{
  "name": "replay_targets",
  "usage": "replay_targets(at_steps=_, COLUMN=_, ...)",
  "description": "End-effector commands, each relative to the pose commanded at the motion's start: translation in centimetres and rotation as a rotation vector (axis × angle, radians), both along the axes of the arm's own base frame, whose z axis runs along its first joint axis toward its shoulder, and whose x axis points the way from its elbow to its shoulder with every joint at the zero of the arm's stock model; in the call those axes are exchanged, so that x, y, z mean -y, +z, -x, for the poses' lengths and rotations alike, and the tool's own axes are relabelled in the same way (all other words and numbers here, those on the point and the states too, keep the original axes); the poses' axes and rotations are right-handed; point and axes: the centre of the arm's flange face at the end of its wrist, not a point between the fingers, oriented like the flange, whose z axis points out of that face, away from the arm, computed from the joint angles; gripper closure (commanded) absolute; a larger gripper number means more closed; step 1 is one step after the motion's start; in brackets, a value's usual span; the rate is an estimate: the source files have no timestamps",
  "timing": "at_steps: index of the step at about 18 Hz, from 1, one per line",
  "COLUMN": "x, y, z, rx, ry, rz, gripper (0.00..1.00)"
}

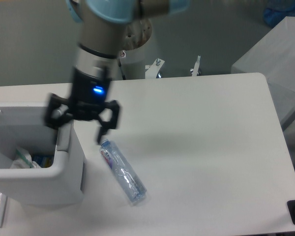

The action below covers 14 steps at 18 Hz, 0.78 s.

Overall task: Place the trash in the trash can
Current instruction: 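Move the gripper down to the clear plastic bottle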

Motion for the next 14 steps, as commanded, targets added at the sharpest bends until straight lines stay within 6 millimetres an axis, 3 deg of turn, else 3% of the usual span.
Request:
replay_targets(at_steps=1, x=0.3, y=-1.7, z=1.0, rx=0.016, ry=0.025, rz=0.032, gripper=0.00)
replay_targets(at_steps=5, x=0.9, y=-8.9, z=1.8, rx=0.060, ry=0.062, rz=0.170, gripper=0.00)
replay_targets(at_steps=9, x=-0.4, y=-14.7, z=3.5, rx=0.105, ry=0.072, rz=0.253, gripper=0.00)
replay_targets(at_steps=14, x=-2.1, y=-18.2, z=4.8, rx=0.133, ry=0.061, rz=0.282, gripper=0.00)
